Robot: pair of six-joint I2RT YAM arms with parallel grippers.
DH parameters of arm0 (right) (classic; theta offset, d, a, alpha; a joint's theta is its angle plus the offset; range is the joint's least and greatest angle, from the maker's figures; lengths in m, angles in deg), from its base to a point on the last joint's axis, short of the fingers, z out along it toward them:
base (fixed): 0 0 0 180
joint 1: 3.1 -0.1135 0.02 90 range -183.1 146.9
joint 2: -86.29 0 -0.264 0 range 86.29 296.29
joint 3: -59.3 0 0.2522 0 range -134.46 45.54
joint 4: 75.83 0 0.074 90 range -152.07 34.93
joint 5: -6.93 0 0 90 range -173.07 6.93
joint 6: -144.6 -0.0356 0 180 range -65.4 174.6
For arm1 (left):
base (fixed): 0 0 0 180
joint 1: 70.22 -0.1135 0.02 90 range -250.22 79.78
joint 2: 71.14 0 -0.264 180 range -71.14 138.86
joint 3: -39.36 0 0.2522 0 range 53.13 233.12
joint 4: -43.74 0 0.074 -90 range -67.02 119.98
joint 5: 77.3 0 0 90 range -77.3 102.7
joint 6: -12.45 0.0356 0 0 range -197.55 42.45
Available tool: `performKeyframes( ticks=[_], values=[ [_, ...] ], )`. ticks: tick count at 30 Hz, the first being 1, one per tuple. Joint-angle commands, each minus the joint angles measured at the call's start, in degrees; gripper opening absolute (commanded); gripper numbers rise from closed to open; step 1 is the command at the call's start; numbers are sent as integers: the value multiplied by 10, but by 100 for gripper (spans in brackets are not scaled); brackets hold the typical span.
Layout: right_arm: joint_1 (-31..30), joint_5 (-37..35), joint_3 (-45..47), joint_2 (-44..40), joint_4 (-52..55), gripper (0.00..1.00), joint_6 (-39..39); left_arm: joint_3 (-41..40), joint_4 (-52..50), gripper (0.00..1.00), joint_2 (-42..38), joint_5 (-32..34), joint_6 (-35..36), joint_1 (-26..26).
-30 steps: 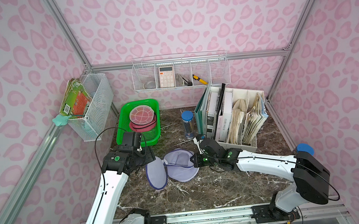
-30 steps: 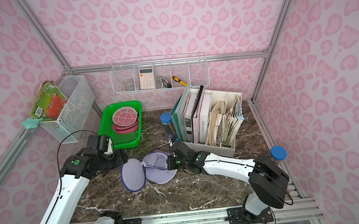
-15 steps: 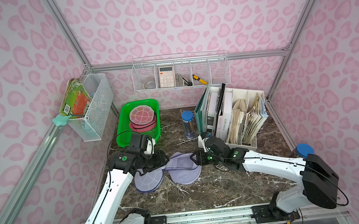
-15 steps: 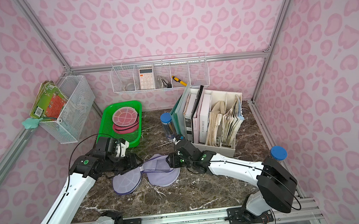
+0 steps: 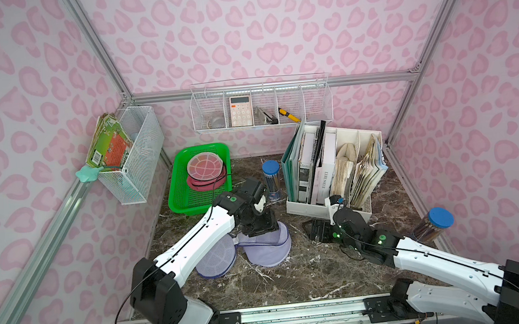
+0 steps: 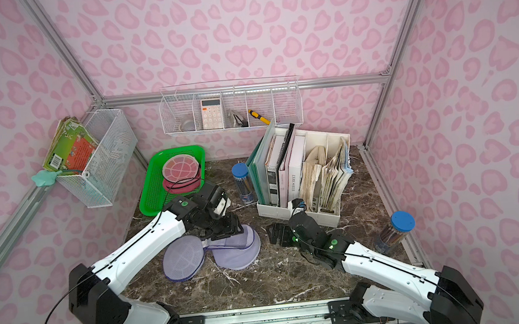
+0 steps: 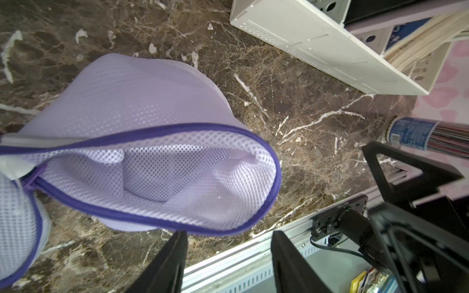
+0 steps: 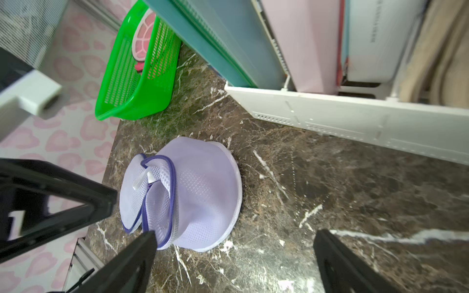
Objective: Turn the laundry bag inside out
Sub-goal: Turn over the laundry bag at the center of the board.
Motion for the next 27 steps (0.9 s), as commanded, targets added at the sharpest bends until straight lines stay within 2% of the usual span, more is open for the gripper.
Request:
performKeyframes(
  ticks=[1, 8, 10, 13, 14, 15, 19, 23, 27],
  values=[
    [6, -32, 14, -32, 22, 99, -15, 30, -8, 59, 38, 33, -9, 20],
    [10, -39, 33, -75, 48, 99, -19, 97, -35, 58, 123, 63, -5, 56],
    [11, -41, 35, -80, 54, 99, -18, 111, -45, 53, 146, 72, -5, 65],
    [14, -42, 35, -86, 58, 99, -14, 127, -58, 27, 173, 72, -6, 72],
    [15, -42, 35, -87, 58, 99, -13, 133, -60, 8, 177, 69, -7, 73],
    [16, -43, 34, -87, 58, 99, -12, 140, -65, 0, 176, 70, -8, 75],
    [21, -43, 33, -84, 52, 99, -10, 165, -81, 0, 155, 78, -13, 76],
    [28, -39, 23, -76, 45, 99, 0, 196, -77, 0, 123, 43, -21, 75],
    [36, -25, 6, -70, 39, 99, 21, 185, -48, 0, 87, 15, -29, 67]
  ],
)
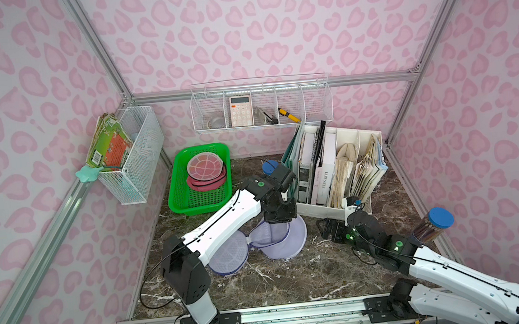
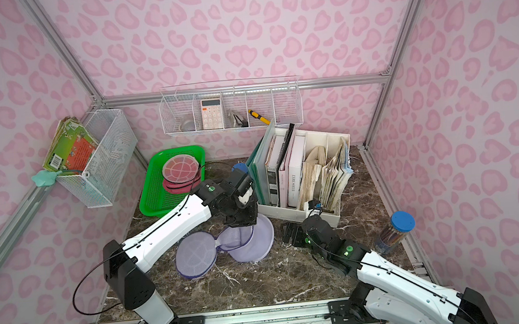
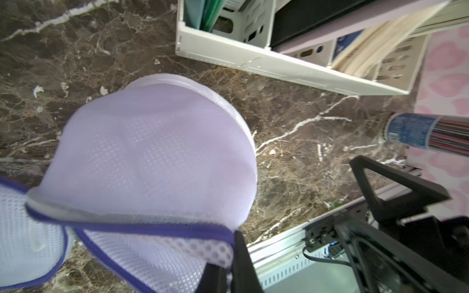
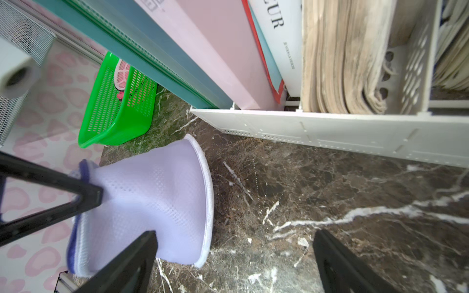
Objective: Turn the laundry bag inside out
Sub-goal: Turn over the laundry bag at the center of the board.
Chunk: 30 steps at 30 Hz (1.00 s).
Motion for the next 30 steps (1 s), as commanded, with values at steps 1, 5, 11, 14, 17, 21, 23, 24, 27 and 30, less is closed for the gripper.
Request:
performKeyframes(
  ticks=[1, 5, 11, 14, 17, 21, 23, 24, 27, 30],
  values=[
    [5, 21, -9, 0, -24, 99, 26, -24, 27, 0, -27, -37, -11, -9],
    [28, 93, 35, -27, -106, 81, 26, -123, 110, 0, -84, -88, -33, -39],
    [73, 220, 88, -25, -207, 57, 13, -212, 167, 0, -127, -120, -44, -68],
    [73, 257, 81, 10, -225, 56, 24, -228, 166, 0, -135, -122, -42, -77],
    [73, 286, 76, 44, -256, 46, 25, -233, 163, 0, -141, -120, -41, -84],
    [72, 295, 65, 74, -275, 42, 26, -234, 161, 0, -144, -121, -39, -87],
    [72, 303, 62, 89, -285, 39, 30, -235, 161, 0, -145, -122, -38, -87],
    [73, 306, 58, 98, -290, 39, 31, -236, 161, 0, -145, -122, -38, -87],
    [72, 322, 50, 128, -309, 33, 31, -238, 160, 0, -146, -122, -37, -87],
    [72, 333, 36, 155, -314, 18, 32, -240, 159, 0, -147, -121, -36, -89]
  ],
)
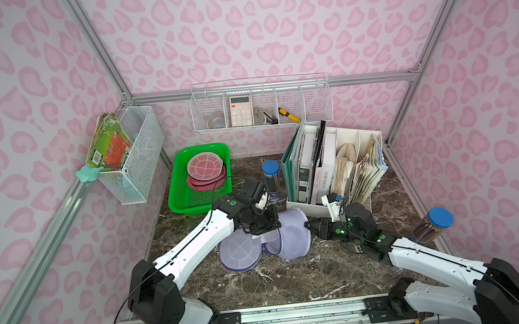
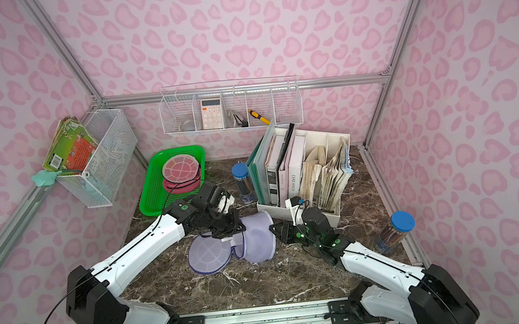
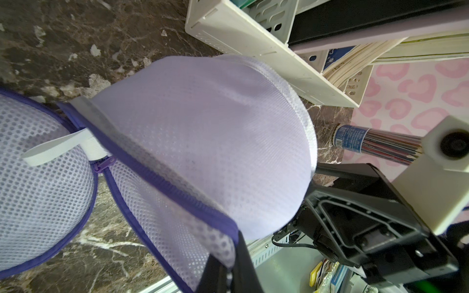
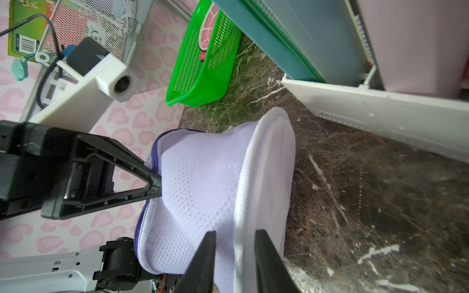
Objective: Turn the laundry bag inside out
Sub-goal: Turn over the laundry bag at the center of the board.
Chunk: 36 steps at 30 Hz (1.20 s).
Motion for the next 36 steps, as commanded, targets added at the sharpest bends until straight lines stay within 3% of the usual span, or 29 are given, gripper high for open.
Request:
performKeyframes(
  ticks=[1, 3, 10, 15, 22, 36],
  values=[
    [-2, 22, -18, 21, -27, 8, 6, 0, 1, 0, -5, -4, 6, -3],
    [-3, 19, -33, 21, -8, 0, 13, 0, 0, 0, -5, -5, 7, -4],
    [-6, -22, -99, -15, 138, 0, 51, 6, 18, 0, 2, -25, 5, -8],
    [-54, -46, -170, 48, 244, 0, 81, -2, 29, 0, 21, -32, 10, -12],
    [-92, 2, -183, 151, 132, 0, 35, -30, 39, 0, 19, -41, 15, -33],
    [-90, 84, -208, 353, -63, 0, -35, -49, 28, 0, -4, -67, 29, -45]
  ],
)
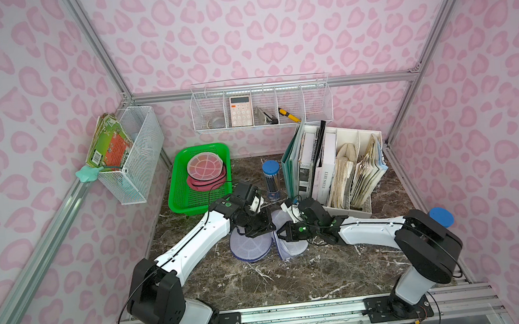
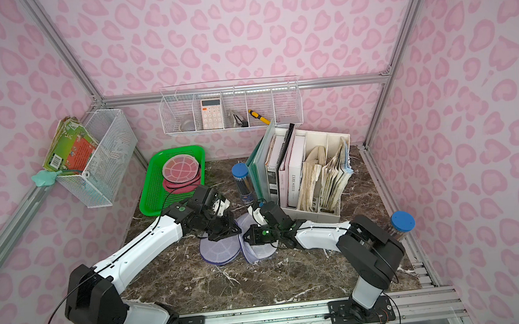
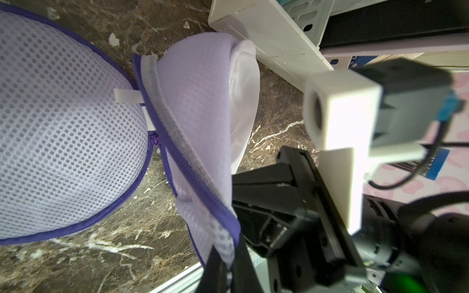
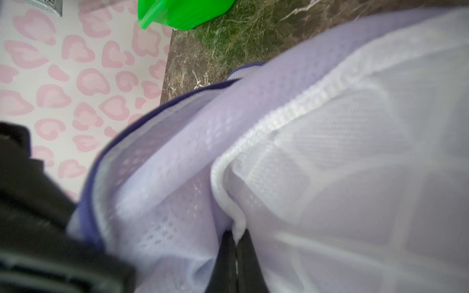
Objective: Turn the laundry bag inside out
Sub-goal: Turn over the laundry bag at the center of the board.
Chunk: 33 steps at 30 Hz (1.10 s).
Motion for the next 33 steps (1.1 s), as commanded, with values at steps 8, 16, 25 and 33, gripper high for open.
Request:
performKeyframes(
  ticks=[8, 16, 25, 33],
  values=[
    [0, 26, -30, 115, -73, 24, -23, 52, -8, 0, 4, -45, -9, 0],
    [-1, 14, -16, 124, -59, 37, -20, 63, -30, 0, -1, -42, -9, 1],
    [9, -30, 19, 25, 2, 55, -10, 51, -65, 0, 8, -13, 24, 0],
    [24, -68, 55, -83, 81, 63, 5, 40, -40, 0, 27, -35, 28, 1]
  ],
)
